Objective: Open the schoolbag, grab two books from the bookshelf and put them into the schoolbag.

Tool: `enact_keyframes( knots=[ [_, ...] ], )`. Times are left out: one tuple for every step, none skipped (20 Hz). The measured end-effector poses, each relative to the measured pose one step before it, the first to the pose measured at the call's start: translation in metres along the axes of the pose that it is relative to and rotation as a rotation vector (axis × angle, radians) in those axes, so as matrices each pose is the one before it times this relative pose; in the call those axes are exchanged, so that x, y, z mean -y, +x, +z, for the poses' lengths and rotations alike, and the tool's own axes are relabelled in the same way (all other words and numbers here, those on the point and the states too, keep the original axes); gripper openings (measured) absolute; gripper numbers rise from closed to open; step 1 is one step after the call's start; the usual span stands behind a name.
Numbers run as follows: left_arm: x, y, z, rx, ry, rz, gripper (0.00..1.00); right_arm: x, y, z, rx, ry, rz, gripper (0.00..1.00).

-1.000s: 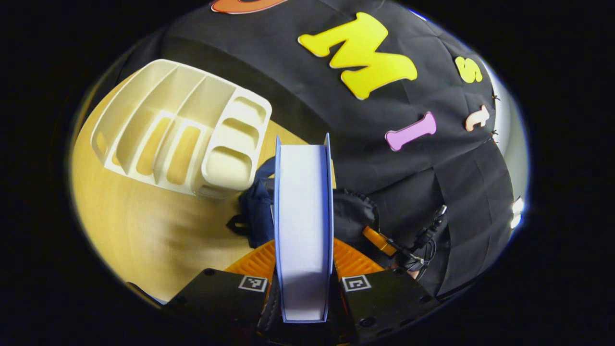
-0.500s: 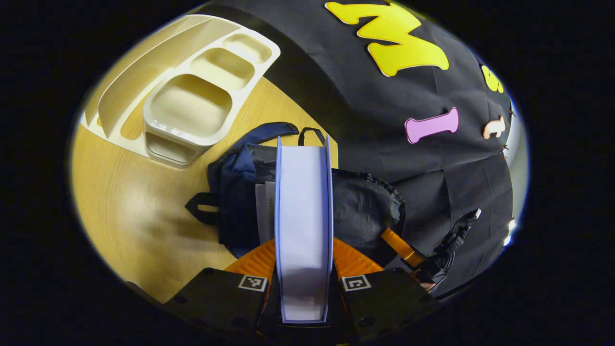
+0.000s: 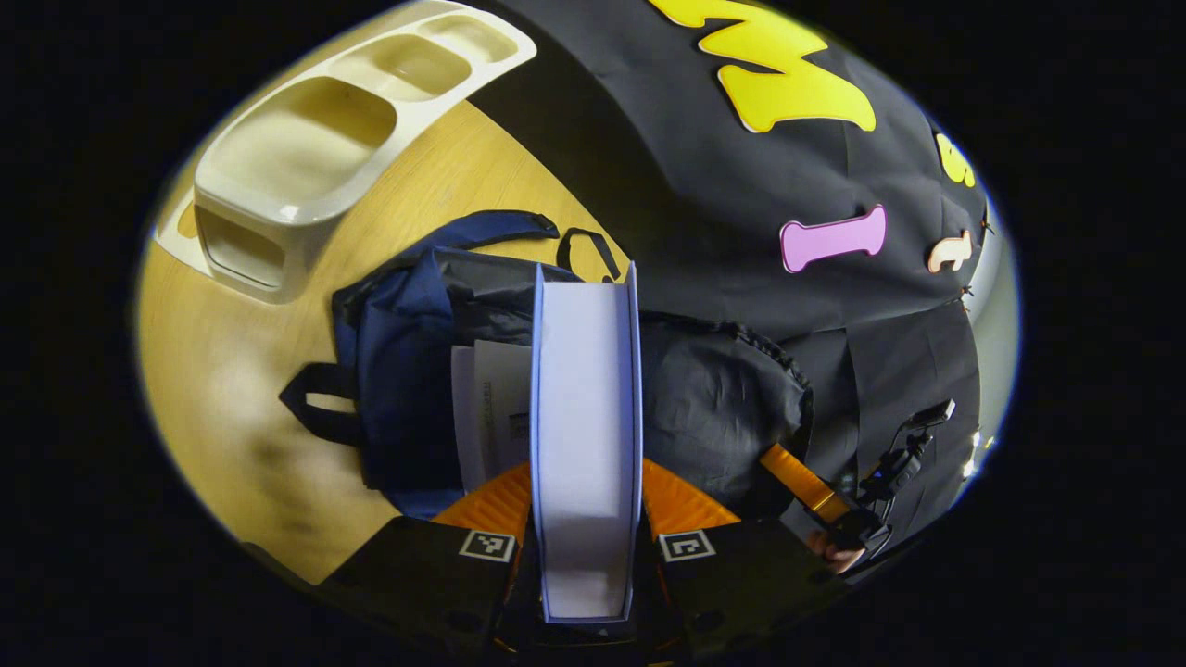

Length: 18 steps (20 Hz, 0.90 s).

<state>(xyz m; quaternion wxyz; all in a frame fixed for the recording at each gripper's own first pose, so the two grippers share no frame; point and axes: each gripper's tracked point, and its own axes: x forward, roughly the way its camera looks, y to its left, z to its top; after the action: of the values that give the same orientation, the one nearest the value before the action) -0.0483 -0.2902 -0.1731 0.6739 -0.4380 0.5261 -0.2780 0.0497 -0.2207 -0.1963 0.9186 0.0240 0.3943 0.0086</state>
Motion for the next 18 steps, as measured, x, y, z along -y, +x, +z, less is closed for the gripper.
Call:
enact_keyframes(
  knots=[
    [0.00194,0.00779,0.00099,-0.00139,-0.00743,-0.00808,0.42,0.00058,-0.00074,0.00052,0.00098,-0.00268,-0.00243,0.0],
    [0.00251,0.00834,-0.00067,-0.00177,-0.00694,-0.00989,0.42,0.00039,-0.00011,0.00106,-0.00018,-0.00278,-0.00174,0.0],
    [0.00225,0.00898,-0.00023,-0.00165,-0.0031,-0.00738,0.42,0.00047,-0.00189,-0.00068,-0.00088,-0.00279,-0.00114,0.0],
    [0.00107,0.00572,-0.00037,-0.00056,-0.00267,-0.00715,0.42,-0.00021,0.00033,0.00204,0.00189,-0.00227,-0.00141,0.0],
    [0.00137,0.00696,-0.00071,-0.00057,-0.00143,-0.00696,0.42,-0.00077,-0.0001,0.00156,0.00179,-0.00414,-0.00081,0.01],
    [0.00179,0.00569,0.00017,-0.00084,-0.00148,-0.00731,0.42,-0.00054,0.0002,0.00184,0.00246,-0.00371,0.00083,0.0],
    [0.00046,0.00755,-0.00145,-0.00174,-0.00723,-0.00834,0.42,-0.00039,-0.00049,0.00084,0.00095,-0.00257,0.00153,0.0],
    [0.00112,0.00592,-0.00075,-0.00151,-0.00742,-0.00959,0.42,-0.00028,0.00006,0.00129,0.00139,-0.00123,0.00203,0.0],
    [-0.00079,0.00806,-0.00132,-0.00421,-0.00672,-0.00996,0.42,-0.00153,0.00001,0.00118,0.00137,-0.00002,0.00295,0.0],
    [-0.0008,0.00661,-0.00329,-0.00724,-0.00881,-0.0076,0.42,-0.00076,0.00159,0.0016,0.00009,-0.00073,0.00204,0.0],
    [-0.00274,0.00741,-0.00411,-0.00859,-0.00802,-0.0031,0.42,-0.00114,0.00118,0.00001,-0.00059,-0.00114,0.0021,0.0],
    [-0.00188,0.00594,-0.00409,-0.00884,-0.00529,-0.00568,0.42,-0.00106,-0.00054,-0.00017,-0.00052,0.00073,0.00369,0.0],
    [0.00014,0.00578,-0.00128,-0.0032,-0.00571,-0.01008,0.47,-0.00019,-0.00033,-0.00062,-0.00137,0.00067,0.00179,0.0],
    [-0.00017,0.00516,-0.00177,-0.00438,-0.0019,-0.00819,0.42,-0.00045,-0.00039,0.00072,0.00129,0.00236,0.00183,0.0],
    [-0.00058,0.00271,0.00084,-0.00248,-0.00252,-0.00858,0.42,-0.0006,0.00046,-0.00089,-0.00064,0.00207,0.00247,0.03],
    [-0.00077,0.00428,0.00115,-0.00225,0.00013,-0.00704,0.42,0.00001,0.00023,-0.00066,-0.00229,0.00155,0.00188,0.0],
    [-0.00238,0.00175,0.00234,-0.00154,-0.00157,-0.00901,0.43,-0.00097,0.00177,0.00027,-0.00296,0.00422,0.00398,0.0],
    [-0.00073,0.00247,0.00129,0.00096,-0.00368,-0.00414,0.43,-0.00118,0.00073,-0.00033,-0.00133,0.00284,0.00325,0.0]
  ],
)
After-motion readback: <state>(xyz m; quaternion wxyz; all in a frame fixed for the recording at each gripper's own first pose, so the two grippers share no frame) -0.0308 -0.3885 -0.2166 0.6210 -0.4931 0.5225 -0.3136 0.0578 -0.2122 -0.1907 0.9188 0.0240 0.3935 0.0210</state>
